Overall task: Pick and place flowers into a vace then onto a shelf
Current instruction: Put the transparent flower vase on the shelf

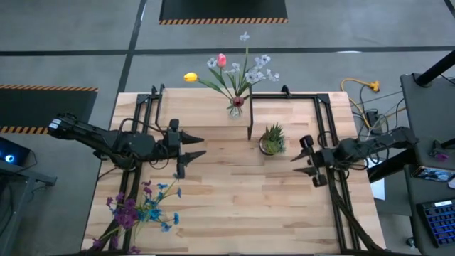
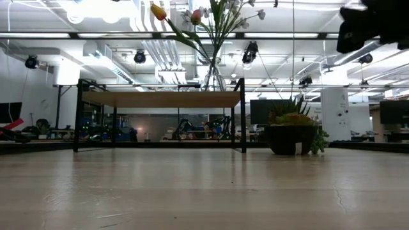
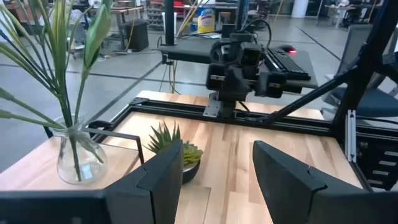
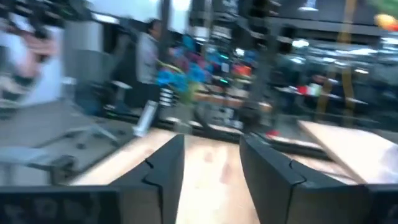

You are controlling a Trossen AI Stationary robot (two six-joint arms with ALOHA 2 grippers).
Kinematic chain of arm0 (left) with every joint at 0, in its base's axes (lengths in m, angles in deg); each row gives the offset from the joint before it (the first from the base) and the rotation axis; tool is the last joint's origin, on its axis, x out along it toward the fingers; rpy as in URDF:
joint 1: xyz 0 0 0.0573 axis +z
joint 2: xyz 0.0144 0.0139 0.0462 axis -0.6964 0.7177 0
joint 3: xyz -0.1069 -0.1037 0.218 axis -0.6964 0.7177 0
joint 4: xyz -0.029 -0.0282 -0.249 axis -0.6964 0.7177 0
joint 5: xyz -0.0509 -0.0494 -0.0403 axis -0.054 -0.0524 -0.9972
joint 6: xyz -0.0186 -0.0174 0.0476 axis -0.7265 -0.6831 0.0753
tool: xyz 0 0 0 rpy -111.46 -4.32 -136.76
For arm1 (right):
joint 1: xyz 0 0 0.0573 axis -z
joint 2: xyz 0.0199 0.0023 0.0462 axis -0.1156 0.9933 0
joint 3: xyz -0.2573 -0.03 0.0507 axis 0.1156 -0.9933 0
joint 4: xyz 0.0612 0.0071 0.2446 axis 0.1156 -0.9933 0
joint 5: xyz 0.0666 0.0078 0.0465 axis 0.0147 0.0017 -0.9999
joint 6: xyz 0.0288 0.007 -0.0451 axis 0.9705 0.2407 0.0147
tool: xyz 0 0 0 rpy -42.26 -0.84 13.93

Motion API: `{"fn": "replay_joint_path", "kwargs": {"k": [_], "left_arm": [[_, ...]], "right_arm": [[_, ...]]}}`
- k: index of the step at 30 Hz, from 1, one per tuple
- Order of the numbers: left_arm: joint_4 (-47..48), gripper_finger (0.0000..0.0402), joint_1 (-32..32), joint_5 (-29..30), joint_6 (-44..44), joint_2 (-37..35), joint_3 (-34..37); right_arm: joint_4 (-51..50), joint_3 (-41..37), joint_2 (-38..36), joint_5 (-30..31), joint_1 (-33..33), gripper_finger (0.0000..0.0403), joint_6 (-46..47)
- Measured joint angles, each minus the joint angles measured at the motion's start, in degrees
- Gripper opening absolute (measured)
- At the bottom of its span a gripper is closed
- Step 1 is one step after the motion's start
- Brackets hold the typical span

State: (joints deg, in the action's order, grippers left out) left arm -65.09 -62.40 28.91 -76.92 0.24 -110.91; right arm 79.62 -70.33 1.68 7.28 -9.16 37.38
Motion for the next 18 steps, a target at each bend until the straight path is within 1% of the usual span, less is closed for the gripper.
{"fn": "replay_joint_path", "kwargs": {"k": [3, 6, 7, 8, 10, 11, 14, 16, 18], "left_arm": [[0.0, 0.0177, 0.0, 0.3, 0.0, 0.0, 0.0], [0.4, 0.0177, 0.0, 0.3, 0.0, 0.0, 0.0], [0.9, 0.0177, 0.0, 0.3, 0.0, 0.0, 0.0], [1.6, 0.0177, 0.0, 0.3, 0.0, 0.0, 0.0], [3.0, 0.0177, 0.0, 0.3, 0.0, 0.0, 0.2], [2.9, 0.0177, 0.0, 0.3, 0.0, 0.1, 0.6], [3.0, 0.0177, 0.0, 0.3, 0.0, 0.1, 2.1], [3.0, 0.0177, 0.0, 0.3, 0.0, 0.1, 3.2], [3.0, 0.0177, 0.0, 0.3, 0.0, 0.1, 3.9]], "right_arm": [[-3.2, 0.2, 0.0, 4.3, 1.5, 0.012, -1.2], [-6.7, 0.4, -0.6, 8.9, 3.5, 0.0076, -3.0], [-6.7, 0.4, -1.1, 9.4, 4.4, 0.0061, -3.4], [-6.3, 0.4, -1.7, 9.2, 5.2, 0.0047, -3.6], [-5.8, 0.0, -3.0, 6.5, 6.9, 0.0021, -4.2], [-5.6, -0.4, -3.7, 5.0, 7.8, 0.0015, -4.1], [-5.8, -1.4, -5.0, 1.3, 9.8, 0.0012, -1.6], [-5.6, -1.6, -5.0, 1.2, 10.2, 0.0013, 0.2], [-5.6, -1.8, -4.8, 1.3, 10.2, 0.0012, -0.6]]}}
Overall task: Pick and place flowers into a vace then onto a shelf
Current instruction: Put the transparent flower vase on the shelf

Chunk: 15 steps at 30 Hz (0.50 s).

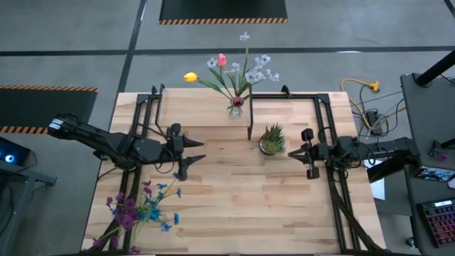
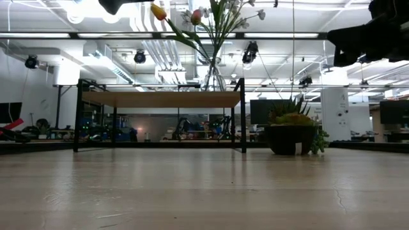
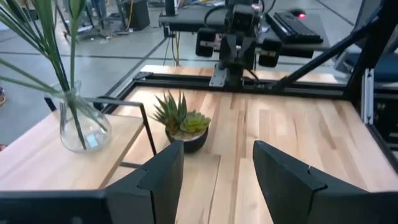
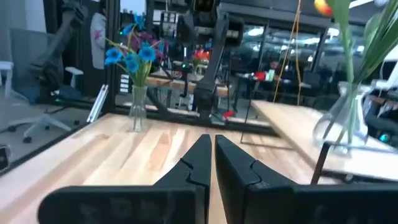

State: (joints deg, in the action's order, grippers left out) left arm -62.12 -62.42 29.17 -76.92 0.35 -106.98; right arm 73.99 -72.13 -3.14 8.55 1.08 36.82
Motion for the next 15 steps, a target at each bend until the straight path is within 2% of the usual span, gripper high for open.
{"fn": "replay_joint_path", "kwargs": {"k": [4, 7, 11, 15], "left_arm": [[-1.8, 0.0181, 0.0, 0.0, 0.0, 0.0, 1.0], [-7.3, 0.0195, 0.0, 0.1, 1.6, 0.0, 1.6], [-15.7, 0.023, 0.0, -0.1, 8.1, 0.7, 1.2], [-13.8, 0.0267, -0.1, -2.2, 10.1, 3.2, -3.9]], "right_arm": [[3.2, 0.0, -0.1, 0.2, 0.0, 0.0013, -1.6], [3.4, 0.0, 0.0, 0.2, 0.0, 0.0013, -2.5], [3.3, 0.0, 0.7, 0.3, 0.0, 0.0013, -3.4], [2.4, 0.0, 1.4, 0.3, 0.0, 0.0013, -1.6]]}}
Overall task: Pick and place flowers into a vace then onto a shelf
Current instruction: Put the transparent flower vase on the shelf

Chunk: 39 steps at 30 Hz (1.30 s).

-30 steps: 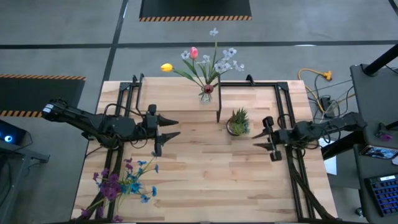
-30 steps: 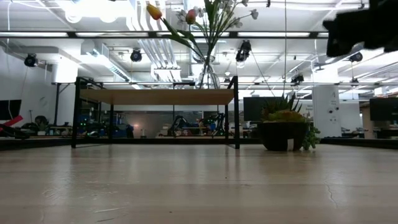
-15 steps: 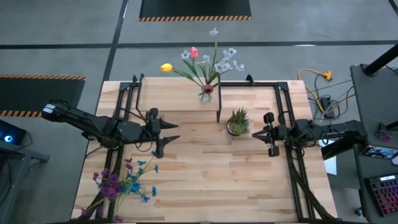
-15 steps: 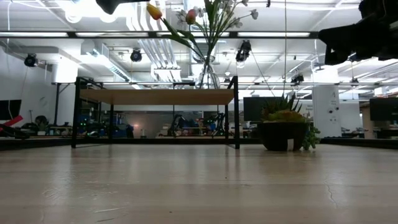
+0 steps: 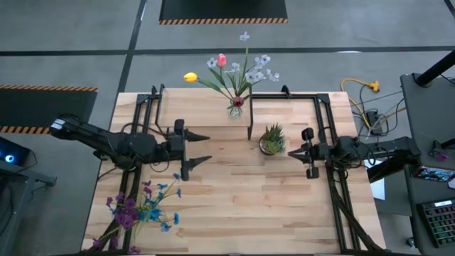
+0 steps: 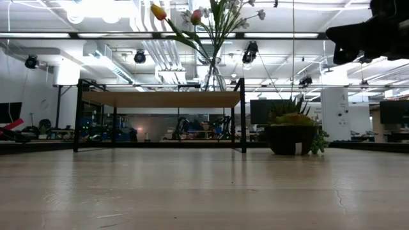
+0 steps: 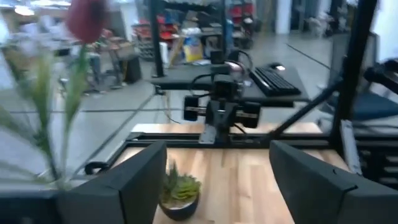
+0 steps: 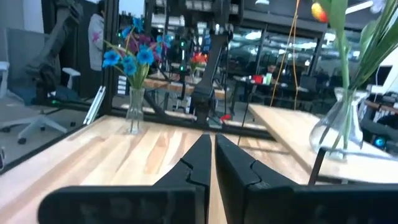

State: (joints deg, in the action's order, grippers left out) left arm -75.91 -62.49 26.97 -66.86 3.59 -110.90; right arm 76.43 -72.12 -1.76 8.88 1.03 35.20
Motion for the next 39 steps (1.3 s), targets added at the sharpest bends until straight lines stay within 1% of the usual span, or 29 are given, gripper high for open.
{"fn": "replay_joint_path", "kwargs": {"k": [2, 6, 9, 12, 17, 19, 24, 25, 29, 31, 34, 39], "left_arm": [[4.0, 0.0273, -0.1, -2.1, -0.3, 2.0, -4.1], [15.7, 0.0273, -1.6, -2.8, -3.3, 8.1, -15.4], [29.8, 0.0272, -3.6, -2.7, -6.9, 13.9, -26.8], [45.7, 0.0272, -6.2, -1.9, -13.0, 20.3, -38.6], [68.2, 0.0272, -12.2, 7.0, -24.7, 30.1, -56.3], [76.4, 0.0272, -14.8, 9.6, -30.3, 33.5, -62.6], [94.0, 0.0272, -22.0, 14.8, -44.5, 40.3, -75.3], [95.1, 0.0272, -23.3, 15.5, -47.3, 41.2, -76.7], [92.5, 0.0272, -28.9, 16.2, -49.6, 42.5, -78.9], [93.5, 0.0272, -31.4, 17.9, -51.8, 42.9, -78.9], [94.2, 0.0272, -34.8, 18.9, -57.0, 43.0, -77.4], [94.2, 0.0272, -40.2, 18.9, -65.5, 43.0, -73.1]], "right_arm": [[-1.1, 0.0, 0.3, 0.0, 0.0, 0.0013, 0.4], [-2.2, 0.0, 0.4, 0.1, 0.0, 0.0013, 0.6], [-2.5, 0.0, 0.4, 0.0, 0.0, 0.0013, 1.6], [-2.6, 0.0, 0.6, 0.0, 0.0, 0.0013, 2.3], [-2.8, 0.0, 0.6, 0.0, 0.0, 0.0013, 2.3], [-2.8, 0.0, 0.6, 0.0, 0.0, 0.0013, 2.3], [-2.9, 0.0, 0.6, 0.0, 0.0, 0.0013, 2.3], [-2.9, 0.0, 0.6, 0.0, 0.0, 0.0013, 2.2], [-3.0, 0.0, 0.6, 0.0, 0.0, 0.0013, 2.1], [-3.0, 0.0, 0.6, 0.0, 0.0, 0.0013, 2.1], [-3.0, 0.0, 0.7, 0.0, 0.0, 0.0013, 2.1], [-3.0, 0.0, 1.0, 0.0, 0.0, 0.0013, 2.1]]}}
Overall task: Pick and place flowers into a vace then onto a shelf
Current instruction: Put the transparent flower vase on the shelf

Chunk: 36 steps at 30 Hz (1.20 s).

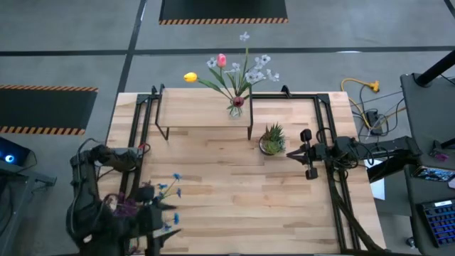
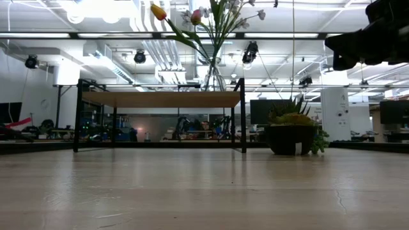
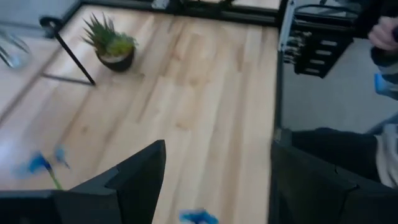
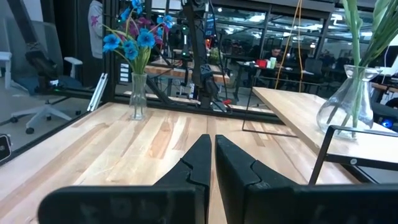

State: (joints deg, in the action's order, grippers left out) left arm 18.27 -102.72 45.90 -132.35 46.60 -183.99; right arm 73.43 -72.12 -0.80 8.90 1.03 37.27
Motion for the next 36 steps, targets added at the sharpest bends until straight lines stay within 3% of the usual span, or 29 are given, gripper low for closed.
{"fn": "replay_joint_path", "kwargs": {"k": [14, 20, 25, 36], "left_arm": [[-4.7, 0.0271, -13.5, -0.5, -26.3, 0.0, 7.5], [-14.9, 0.0272, -15.5, -4.4, -33.5, -0.1, 15.1], [-19.9, 0.0272, -15.7, -11.5, -39.5, -0.1, 21.9], [-19.8, 0.0272, -15.6, -10.2, -37.5, -0.1, 22.8]], "right_arm": [[0.0, 0.0, 3.2, 0.0, 0.0, 0.0013, 0.0], [0.0, 0.0, 4.6, 0.0, 0.0, 0.0013, 0.2], [0.0, 0.0, 5.2, 0.0, 0.0, 0.0013, 0.4], [0.0, -0.1, 5.2, 0.0, 0.0, 0.0013, 1.9]]}}
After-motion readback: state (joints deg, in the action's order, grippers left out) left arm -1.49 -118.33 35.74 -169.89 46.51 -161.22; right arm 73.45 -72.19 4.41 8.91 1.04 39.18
